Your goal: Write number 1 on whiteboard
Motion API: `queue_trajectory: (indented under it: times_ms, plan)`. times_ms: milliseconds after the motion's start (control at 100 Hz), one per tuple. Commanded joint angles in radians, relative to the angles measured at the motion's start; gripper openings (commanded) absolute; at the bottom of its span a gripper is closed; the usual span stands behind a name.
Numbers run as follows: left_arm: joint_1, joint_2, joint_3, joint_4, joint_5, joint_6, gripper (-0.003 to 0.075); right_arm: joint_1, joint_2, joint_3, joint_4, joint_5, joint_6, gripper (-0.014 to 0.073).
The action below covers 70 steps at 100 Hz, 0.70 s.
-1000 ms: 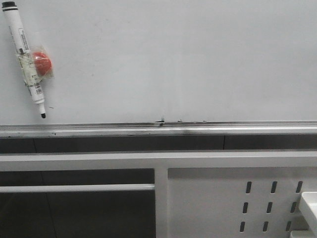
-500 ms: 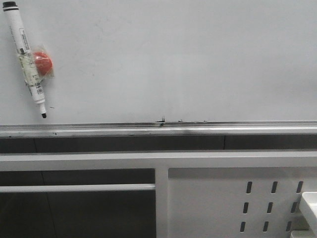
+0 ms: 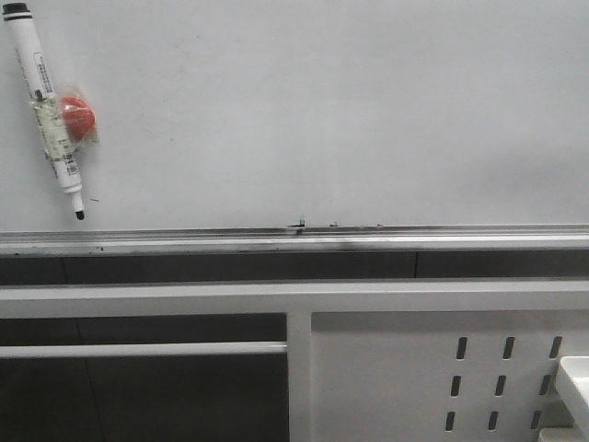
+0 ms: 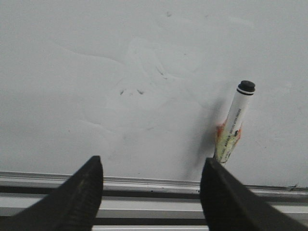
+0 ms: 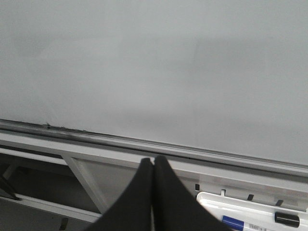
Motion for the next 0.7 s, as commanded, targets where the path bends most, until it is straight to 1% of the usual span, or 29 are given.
queue_trajectory:
  times_ms: [0,50,170,210,280,310,340,420,690]
  plan:
    - [-0.003,0.037,0.002,-0.195,-0.076,0.172,0.0368,0.017,0.016,-0.038,0.010,-0.074,-0.033,-0.0069]
    - [-0.003,0.045,0.024,-0.307,-0.076,0.271,0.0369,0.027,0.016,-0.038,0.010,-0.072,-0.033,-0.0069]
    - [-0.003,0.048,0.069,-0.574,-0.070,0.586,0.0368,0.037,0.016,-0.038,0.010,-0.075,-0.033,-0.0069]
    - [-0.003,0.048,0.080,-0.665,-0.066,0.668,0.0369,0.039,0.016,-0.038,0.010,-0.075,-0.033,-0.0069]
    - [-0.003,0.048,0.092,-0.781,-0.046,0.815,0.0368,0.039,0.016,-0.038,0.010,-0.075,-0.033,-0.0069]
    - [-0.003,0.048,0.092,-0.812,-0.038,0.882,0.0368,0.039,0.016,-0.038,0.010,-0.075,-0.033,-0.0069]
    - [-0.003,0.048,0.092,-0.832,-0.033,0.920,0.0368,0.039,0.016,-0.038,0.010,-0.075,-0.033,-0.0069]
    - [-0.003,0.048,0.092,-0.873,-0.038,0.955,0.0368,0.039,0.016,-0.038,0.010,-0.073,-0.033,-0.0069]
    - [-0.001,0.048,0.092,-0.873,-0.042,0.955,0.0368,0.039,0.016,-0.038,0.010,-0.054,-0.033,-0.0069]
